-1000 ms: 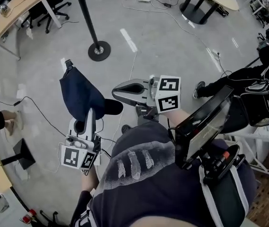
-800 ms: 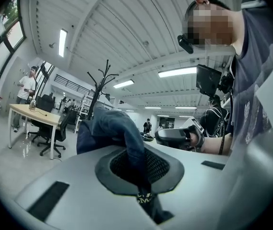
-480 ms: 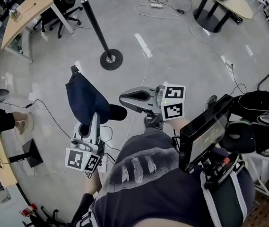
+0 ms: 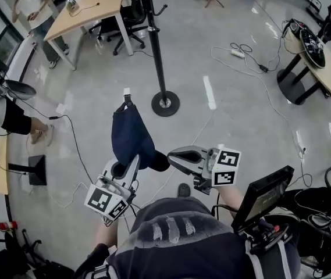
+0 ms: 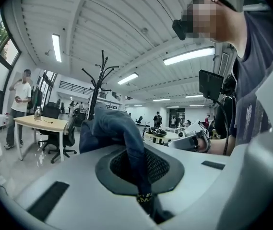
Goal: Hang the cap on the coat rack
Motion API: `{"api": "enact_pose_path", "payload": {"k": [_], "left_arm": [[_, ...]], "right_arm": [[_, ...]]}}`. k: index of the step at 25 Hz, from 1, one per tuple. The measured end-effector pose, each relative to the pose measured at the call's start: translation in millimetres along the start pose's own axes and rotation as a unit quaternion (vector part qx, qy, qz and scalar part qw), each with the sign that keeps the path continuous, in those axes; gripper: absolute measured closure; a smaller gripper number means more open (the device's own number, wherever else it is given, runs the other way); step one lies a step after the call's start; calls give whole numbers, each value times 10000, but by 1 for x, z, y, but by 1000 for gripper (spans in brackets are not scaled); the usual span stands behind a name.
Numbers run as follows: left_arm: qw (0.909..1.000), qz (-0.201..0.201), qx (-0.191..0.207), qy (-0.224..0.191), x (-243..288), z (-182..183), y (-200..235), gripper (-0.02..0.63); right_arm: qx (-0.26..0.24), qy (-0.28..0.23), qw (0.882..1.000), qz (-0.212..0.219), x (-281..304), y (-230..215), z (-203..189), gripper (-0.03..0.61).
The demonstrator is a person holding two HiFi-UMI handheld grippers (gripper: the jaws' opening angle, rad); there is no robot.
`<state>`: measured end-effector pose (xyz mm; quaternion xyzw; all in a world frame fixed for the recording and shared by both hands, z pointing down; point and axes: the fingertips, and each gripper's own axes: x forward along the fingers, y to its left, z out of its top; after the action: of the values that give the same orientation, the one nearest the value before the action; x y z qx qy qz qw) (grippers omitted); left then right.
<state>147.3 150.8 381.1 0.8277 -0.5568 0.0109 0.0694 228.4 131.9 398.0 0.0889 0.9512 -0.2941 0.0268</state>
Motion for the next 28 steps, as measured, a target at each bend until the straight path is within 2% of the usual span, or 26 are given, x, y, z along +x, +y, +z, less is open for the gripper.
{"api": "enact_pose_path", "payload": {"k": [6, 13, 18, 28], "left_arm": [[9996, 265, -68, 103, 20, 8, 6, 600], [9991, 414, 52, -30, 29, 12, 30, 600], [9985, 500, -6, -207, 13, 23, 68, 600], [9982, 44, -246, -540, -10, 34, 178, 600]], "right_arm": [[6, 262, 9996, 98, -11, -25, 17, 575], [42, 345, 9993, 160, 3, -49, 29, 574], [-30, 499, 9986, 151, 44, -54, 39, 574], [-18, 257, 9987, -430, 156, -91, 61, 574]]}}
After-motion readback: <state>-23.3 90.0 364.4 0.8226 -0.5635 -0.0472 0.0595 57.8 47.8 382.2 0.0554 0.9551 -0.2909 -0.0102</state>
